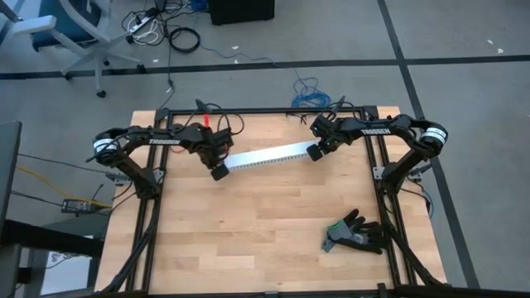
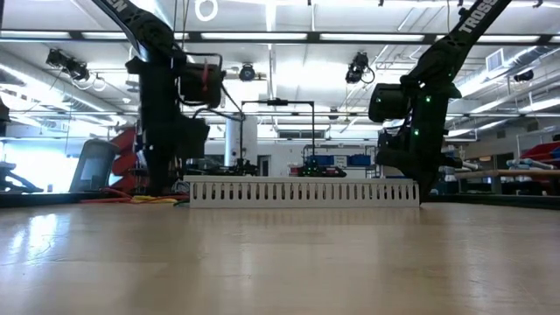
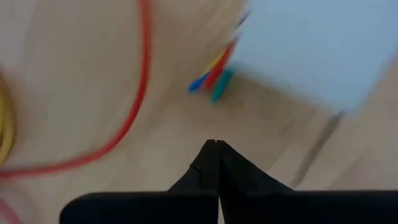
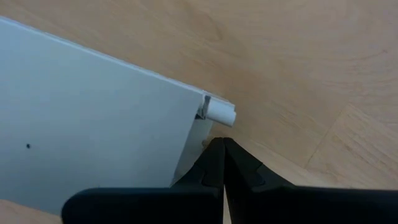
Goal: Ziptie cables
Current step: Close the white cable duct
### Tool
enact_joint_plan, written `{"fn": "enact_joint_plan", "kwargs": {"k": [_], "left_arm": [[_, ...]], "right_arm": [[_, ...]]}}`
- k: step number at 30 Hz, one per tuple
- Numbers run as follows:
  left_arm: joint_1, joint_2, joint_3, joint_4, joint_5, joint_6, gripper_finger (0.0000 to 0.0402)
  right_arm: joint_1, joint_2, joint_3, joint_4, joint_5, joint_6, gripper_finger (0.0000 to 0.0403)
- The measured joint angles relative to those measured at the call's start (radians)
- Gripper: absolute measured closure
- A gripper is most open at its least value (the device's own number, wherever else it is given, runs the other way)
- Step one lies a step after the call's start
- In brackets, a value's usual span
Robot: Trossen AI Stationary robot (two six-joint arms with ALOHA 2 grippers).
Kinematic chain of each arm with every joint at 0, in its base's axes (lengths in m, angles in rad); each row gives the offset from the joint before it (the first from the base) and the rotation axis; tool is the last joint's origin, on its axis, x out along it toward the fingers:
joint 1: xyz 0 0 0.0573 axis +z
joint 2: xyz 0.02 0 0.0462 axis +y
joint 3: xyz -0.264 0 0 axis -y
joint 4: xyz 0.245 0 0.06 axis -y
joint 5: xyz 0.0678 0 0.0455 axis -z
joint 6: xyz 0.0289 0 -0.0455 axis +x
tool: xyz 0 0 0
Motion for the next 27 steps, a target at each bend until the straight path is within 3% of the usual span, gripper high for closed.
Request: {"fn": "enact_joint_plan", "kwargs": {"k": [5,9,12,15,19,22,27], "left_arm": [[-0.001,-0.001,0.000,0.185,0.091,0.046,0.0401],[-0.001,0.003,-0.004,0.206,0.219,0.101,0.0401],[-0.002,0.002,0.009,0.146,0.098,0.058,0.0401],[0.004,-0.001,-0.007,-0.034,-0.023,-0.031,0.0401],[-0.002,-0.004,-0.004,0.022,0.018,-0.030,0.0401],[0.002,-0.001,-0.008,0.220,0.093,0.035,0.0401],[0.003,0.002,-0.007,0.242,0.106,0.050,0.0401]], "right_arm": [[0.002,0.000,-0.001,-0.003,0.001,0.004,0.0403],[0.003,0.000,-0.001,-0.011,0.006,0.003,0.0403],[0.004,0.000,0.000,-0.012,0.008,0.001,0.0403],[0.005,0.000,0.000,-0.008,0.004,0.000,0.0403],[0.005,0.000,0.000,-0.008,0.007,0.000,0.0403],[0.005,-0.001,-0.001,-0.011,0.009,0.005,0.0403],[0.004,-0.001,-0.001,-0.016,0.010,0.007,0.0403]]}}
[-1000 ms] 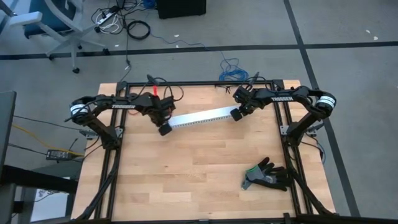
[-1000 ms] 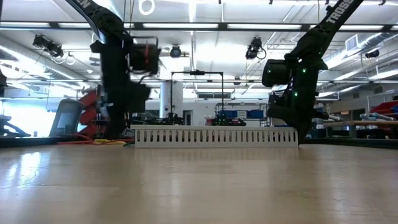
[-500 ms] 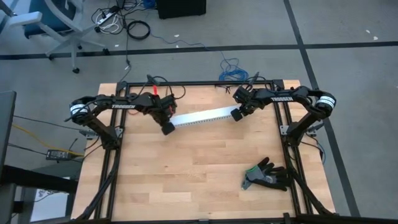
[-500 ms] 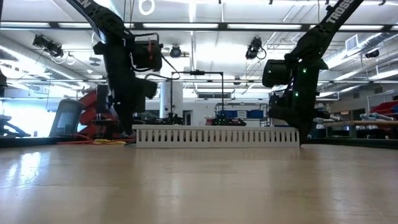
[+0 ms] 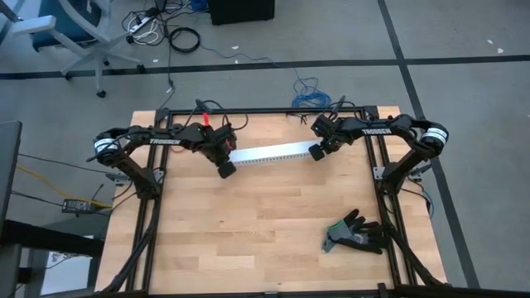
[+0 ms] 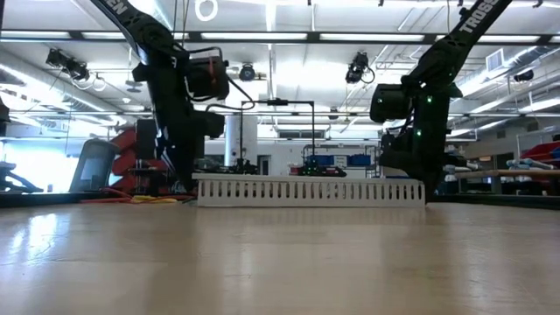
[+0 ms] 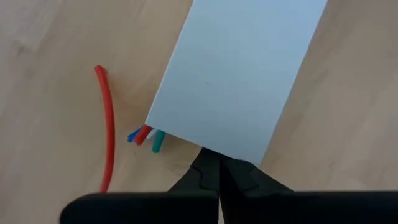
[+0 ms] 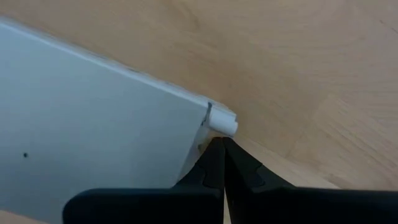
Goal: Ziptie cables
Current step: Close the white cable duct
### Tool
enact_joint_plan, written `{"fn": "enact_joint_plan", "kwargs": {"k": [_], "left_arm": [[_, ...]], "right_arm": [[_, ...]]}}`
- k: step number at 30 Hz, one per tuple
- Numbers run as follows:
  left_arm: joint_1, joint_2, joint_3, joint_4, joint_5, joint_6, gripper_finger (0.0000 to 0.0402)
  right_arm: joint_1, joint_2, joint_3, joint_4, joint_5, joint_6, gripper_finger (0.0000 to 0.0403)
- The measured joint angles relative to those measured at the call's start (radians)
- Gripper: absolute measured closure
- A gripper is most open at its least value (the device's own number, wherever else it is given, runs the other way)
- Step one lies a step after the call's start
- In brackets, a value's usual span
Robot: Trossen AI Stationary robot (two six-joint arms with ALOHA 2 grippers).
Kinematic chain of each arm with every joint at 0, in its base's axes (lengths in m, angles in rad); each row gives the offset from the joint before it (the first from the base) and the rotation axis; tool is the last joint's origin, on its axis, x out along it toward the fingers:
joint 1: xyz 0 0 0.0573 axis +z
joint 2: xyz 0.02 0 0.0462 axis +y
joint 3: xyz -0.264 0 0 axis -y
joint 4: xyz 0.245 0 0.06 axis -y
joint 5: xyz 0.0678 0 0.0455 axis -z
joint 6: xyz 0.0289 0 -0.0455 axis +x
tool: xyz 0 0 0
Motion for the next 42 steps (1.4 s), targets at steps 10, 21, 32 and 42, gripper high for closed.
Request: {"fn": "enact_joint_plan", "kwargs": {"k": [10,21,32,42], "left_arm": [[0.000,-0.018,0.012,-0.319,-0.226,-0.129,0.0401],[-0.004,-0.008,0.028,-0.032,-0.014,0.012,0.0401],[-0.009,0.002,0.093,-0.138,-0.192,-0.019,0.0401],[-0.010,-0.008,0.092,-0.122,-0.203,0.007,0.0400]], "right_arm": [[0.002,0.000,0.001,0.005,-0.002,-0.008,0.0403],[0.001,0.000,0.000,-0.003,-0.001,-0.003,0.0403],[0.006,-0.004,0.000,-0.042,0.051,-0.005,0.0403],[0.038,-0.197,-0.025,-0.076,0.136,-0.002,0.0403]]}}
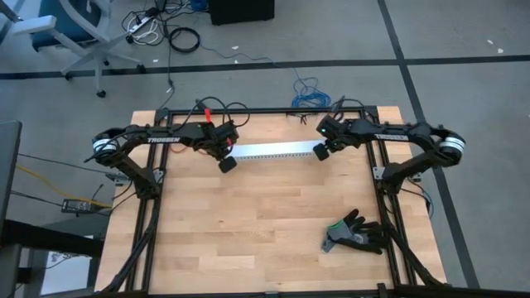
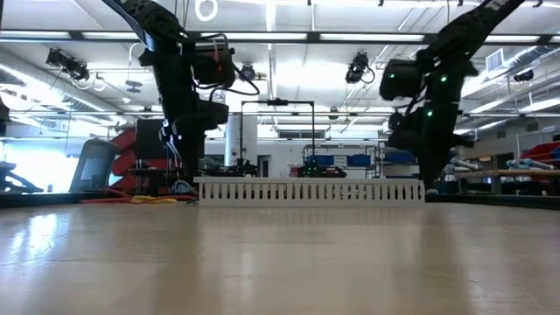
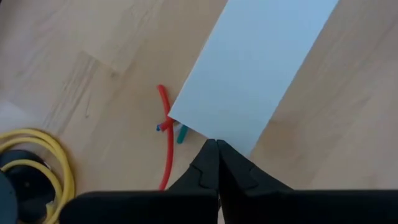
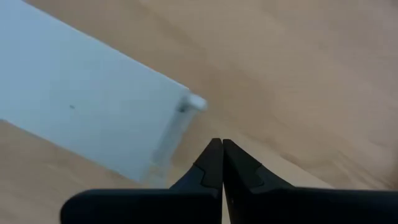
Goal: Ziptie cables
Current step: Close the white cable duct
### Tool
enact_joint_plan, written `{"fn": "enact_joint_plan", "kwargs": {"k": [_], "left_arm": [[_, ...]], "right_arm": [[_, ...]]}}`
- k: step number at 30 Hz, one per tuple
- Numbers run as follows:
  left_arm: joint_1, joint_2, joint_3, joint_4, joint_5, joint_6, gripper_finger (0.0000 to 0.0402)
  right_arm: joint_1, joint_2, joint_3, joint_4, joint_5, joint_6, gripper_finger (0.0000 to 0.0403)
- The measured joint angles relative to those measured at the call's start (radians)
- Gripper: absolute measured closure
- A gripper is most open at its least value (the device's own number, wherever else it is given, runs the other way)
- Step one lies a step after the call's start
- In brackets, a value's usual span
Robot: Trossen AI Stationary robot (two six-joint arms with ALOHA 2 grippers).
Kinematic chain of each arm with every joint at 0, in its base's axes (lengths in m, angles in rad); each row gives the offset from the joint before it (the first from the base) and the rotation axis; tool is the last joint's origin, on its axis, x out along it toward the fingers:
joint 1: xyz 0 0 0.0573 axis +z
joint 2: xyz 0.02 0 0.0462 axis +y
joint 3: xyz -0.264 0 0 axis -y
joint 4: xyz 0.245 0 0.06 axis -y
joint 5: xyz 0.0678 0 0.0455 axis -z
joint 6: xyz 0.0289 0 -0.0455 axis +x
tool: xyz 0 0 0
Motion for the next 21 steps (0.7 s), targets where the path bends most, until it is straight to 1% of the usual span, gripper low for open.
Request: {"fn": "enact_joint_plan", "kwargs": {"k": [3,7,9,13,15,18,19,21], "left_arm": [[0.000,0.000,0.000,-0.001,-0.001,0.024,0.0400],[0.000,-0.006,-0.002,-0.003,-0.003,0.040,0.0400],[-0.004,-0.012,-0.002,0.006,-0.004,0.054,0.0400],[-0.009,-0.049,-0.004,0.035,-0.001,0.083,0.0400],[-0.010,-0.069,-0.004,0.045,0.001,0.098,0.0400],[-0.010,-0.100,-0.008,0.093,0.005,0.131,0.0400],[-0.011,-0.112,-0.018,0.140,0.013,0.148,0.0400],[-0.011,-0.125,-0.051,0.239,0.063,0.198,0.0400]], "right_arm": [[0.002,-0.098,-0.046,-0.001,0.031,0.011,0.0403],[0.003,-0.246,-0.146,0.009,0.031,0.043,0.0403],[0.009,-0.324,-0.206,0.039,0.020,0.050,0.0403],[0.034,-0.459,-0.327,0.124,-0.044,0.088,0.0403],[0.053,-0.516,-0.380,0.166,-0.053,0.111,0.0403],[0.083,-0.580,-0.444,0.222,-0.065,0.129,0.0403],[0.094,-0.594,-0.458,0.248,-0.066,0.131,0.0403],[0.114,-0.619,-0.482,0.277,-0.067,0.131,0.0403]]}}
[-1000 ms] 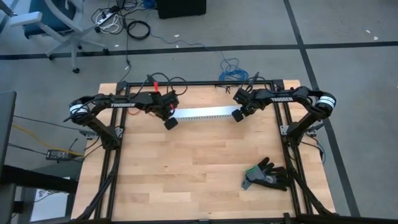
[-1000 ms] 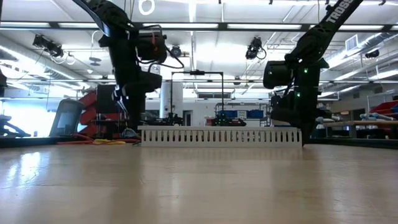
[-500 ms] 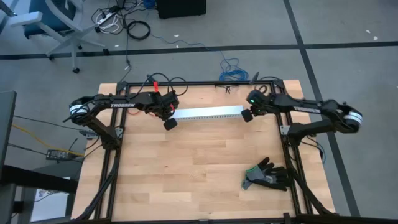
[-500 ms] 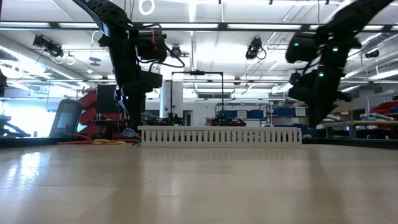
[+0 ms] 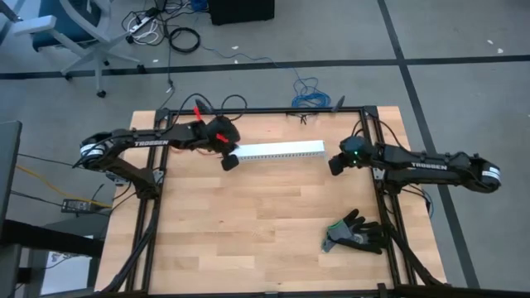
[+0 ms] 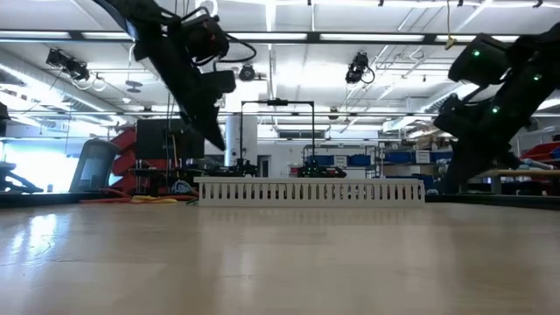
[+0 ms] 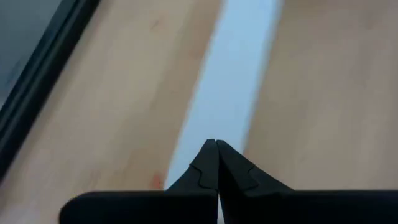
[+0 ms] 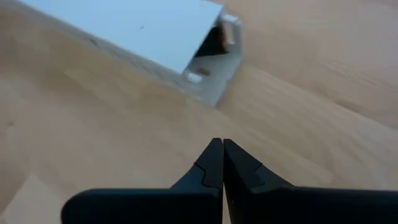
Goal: Ziptie cables
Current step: Close the white cable duct
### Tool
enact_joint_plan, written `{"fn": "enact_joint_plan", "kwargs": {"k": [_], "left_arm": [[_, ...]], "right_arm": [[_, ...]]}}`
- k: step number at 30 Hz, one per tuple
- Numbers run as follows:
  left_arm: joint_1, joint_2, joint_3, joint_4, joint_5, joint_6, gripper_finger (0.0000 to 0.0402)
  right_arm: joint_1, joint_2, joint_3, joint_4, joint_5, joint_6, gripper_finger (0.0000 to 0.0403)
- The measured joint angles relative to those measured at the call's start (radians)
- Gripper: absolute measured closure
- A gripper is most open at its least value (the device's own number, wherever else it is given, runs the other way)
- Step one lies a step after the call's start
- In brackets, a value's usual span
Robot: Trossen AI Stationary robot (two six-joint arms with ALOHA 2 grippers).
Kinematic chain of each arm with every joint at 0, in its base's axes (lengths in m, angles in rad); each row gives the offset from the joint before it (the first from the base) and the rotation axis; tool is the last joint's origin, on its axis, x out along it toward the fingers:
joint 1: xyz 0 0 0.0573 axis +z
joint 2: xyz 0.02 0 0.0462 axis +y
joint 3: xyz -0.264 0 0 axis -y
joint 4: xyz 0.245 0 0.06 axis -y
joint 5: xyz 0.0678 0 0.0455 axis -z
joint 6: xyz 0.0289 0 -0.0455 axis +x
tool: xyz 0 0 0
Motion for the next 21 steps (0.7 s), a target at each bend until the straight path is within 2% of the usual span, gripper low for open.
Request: {"fn": "enact_joint_plan", "kwargs": {"k": [4,7,11,15,21], "left_arm": [[-0.005,0.016,-0.073,0.264,0.170,0.059,0.0399],[-0.011,0.050,-0.101,0.392,0.181,0.064,0.0393],[-0.023,0.088,-0.098,0.437,0.182,0.084,0.0369],[-0.040,0.115,-0.098,0.486,0.189,0.116,0.0327],[-0.060,0.134,-0.097,0.611,0.189,0.159,0.0238]], "right_arm": [[0.032,-0.019,-0.028,0.069,0.000,-0.002,0.0403],[0.049,-0.017,-0.032,0.084,0.000,-0.002,0.0403],[0.066,-0.016,-0.032,0.107,0.001,-0.013,0.0403],[0.072,-0.016,-0.032,0.118,0.001,-0.032,0.0403],[0.072,-0.016,-0.032,0.128,0.002,-0.075,0.0403]]}}
